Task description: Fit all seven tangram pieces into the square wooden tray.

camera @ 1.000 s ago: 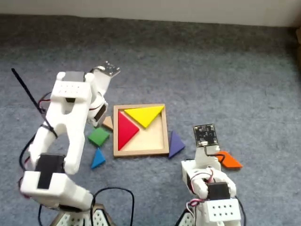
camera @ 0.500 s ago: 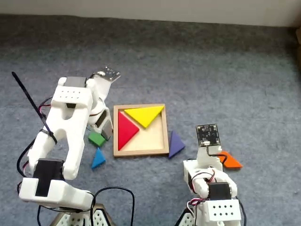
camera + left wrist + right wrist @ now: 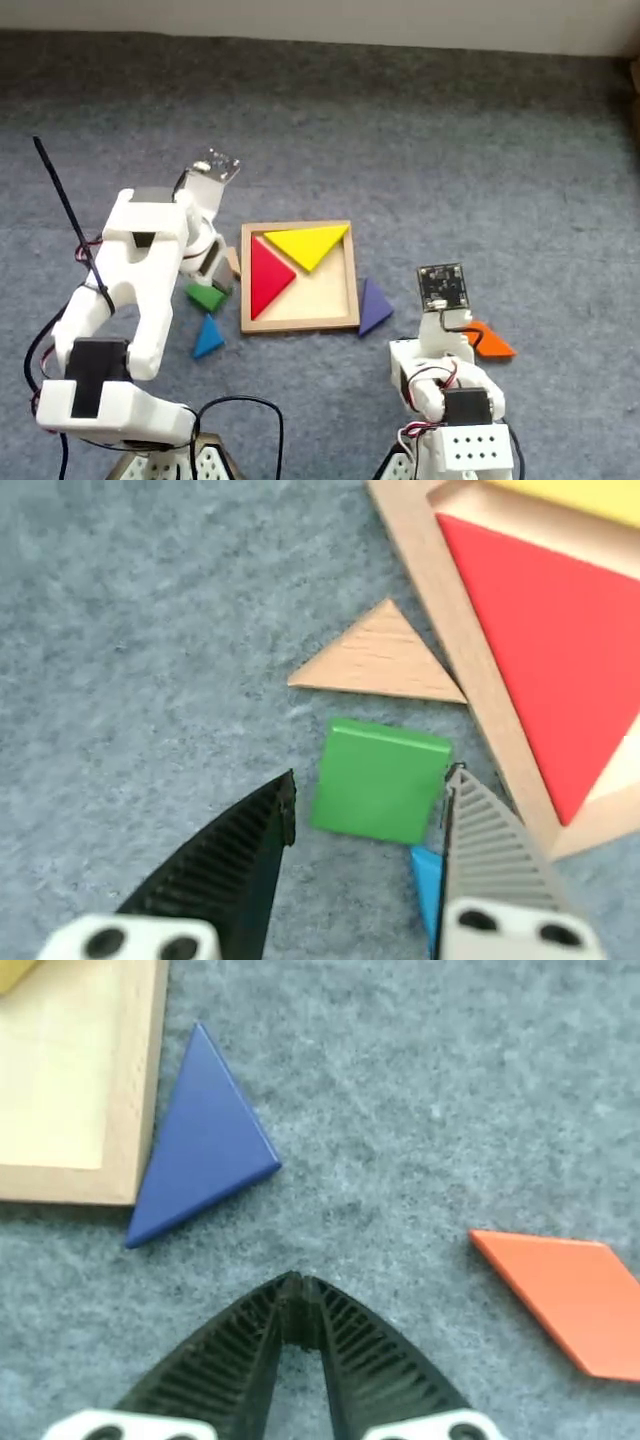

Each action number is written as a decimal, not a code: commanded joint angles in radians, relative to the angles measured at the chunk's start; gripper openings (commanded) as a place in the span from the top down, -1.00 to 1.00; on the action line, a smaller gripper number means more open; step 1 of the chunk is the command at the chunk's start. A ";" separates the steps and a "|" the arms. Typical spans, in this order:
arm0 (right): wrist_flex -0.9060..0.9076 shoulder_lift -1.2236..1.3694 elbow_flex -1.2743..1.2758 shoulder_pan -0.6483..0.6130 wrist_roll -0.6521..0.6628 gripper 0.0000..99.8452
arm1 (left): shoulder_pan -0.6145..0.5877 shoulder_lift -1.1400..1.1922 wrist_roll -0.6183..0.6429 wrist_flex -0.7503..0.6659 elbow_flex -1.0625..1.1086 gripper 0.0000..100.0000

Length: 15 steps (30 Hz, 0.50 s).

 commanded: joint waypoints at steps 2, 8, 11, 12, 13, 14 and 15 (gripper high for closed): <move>-0.015 -0.005 0.074 0.015 -0.002 0.99 | -0.024 0.042 -0.046 -0.012 -0.004 0.52; -0.015 -0.005 0.074 0.015 -0.002 0.99 | -0.021 0.125 -0.057 0.017 -0.053 0.52; -0.015 -0.005 0.074 0.015 -0.002 0.99 | -0.016 0.127 -0.055 0.018 -0.054 0.52; -0.015 -0.005 0.074 0.015 -0.002 0.99 | -0.016 0.127 -0.055 0.018 -0.054 0.52; -0.015 -0.005 0.074 0.015 -0.002 0.99 | -0.016 0.127 -0.055 0.018 -0.054 0.52; -0.015 -0.005 0.074 0.015 -0.002 0.99 | -0.016 0.127 -0.055 0.018 -0.053 0.54; -0.015 -0.005 0.074 0.015 -0.002 0.99 | -0.016 0.127 -0.060 0.018 -0.053 0.58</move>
